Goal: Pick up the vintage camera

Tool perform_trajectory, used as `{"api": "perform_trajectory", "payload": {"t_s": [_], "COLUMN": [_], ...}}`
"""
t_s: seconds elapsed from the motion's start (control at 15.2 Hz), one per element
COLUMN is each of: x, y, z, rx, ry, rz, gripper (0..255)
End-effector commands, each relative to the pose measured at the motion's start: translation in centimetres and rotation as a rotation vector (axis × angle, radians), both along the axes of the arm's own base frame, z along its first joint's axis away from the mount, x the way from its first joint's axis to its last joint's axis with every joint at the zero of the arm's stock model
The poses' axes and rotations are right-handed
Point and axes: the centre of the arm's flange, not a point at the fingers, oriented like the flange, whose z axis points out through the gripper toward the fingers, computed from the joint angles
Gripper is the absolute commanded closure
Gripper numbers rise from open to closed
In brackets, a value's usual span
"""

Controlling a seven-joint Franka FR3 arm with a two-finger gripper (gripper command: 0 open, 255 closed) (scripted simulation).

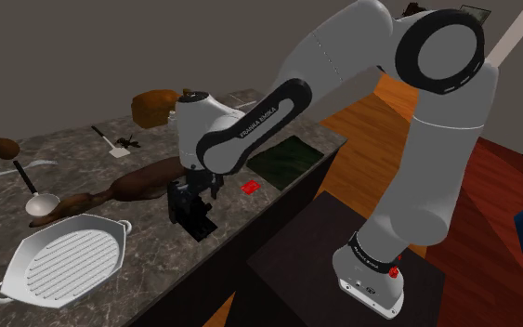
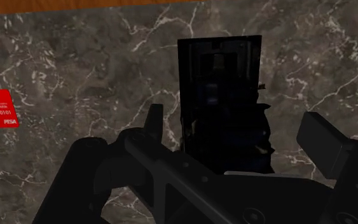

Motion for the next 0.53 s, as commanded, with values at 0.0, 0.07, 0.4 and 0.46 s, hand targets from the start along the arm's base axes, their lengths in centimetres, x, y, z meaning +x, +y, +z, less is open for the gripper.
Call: {"api": "perform_trajectory", "payload": {"t_s": [0.0, 0.07, 0.4, 0.46], "x": [0.2, 0.2, 0.2, 0.2], "y": [0.4, 0.4, 0.4, 0.4], "z": [-1.1, -1.7, -4.1, -4.1], "rx": [0.000, 0.000, 0.000, 0.000], "ry": [0.000, 0.000, 0.000, 0.000], "rz": [-0.002, -0.002, -0.002, -0.002], "gripper": [0, 0, 0, 0]}}
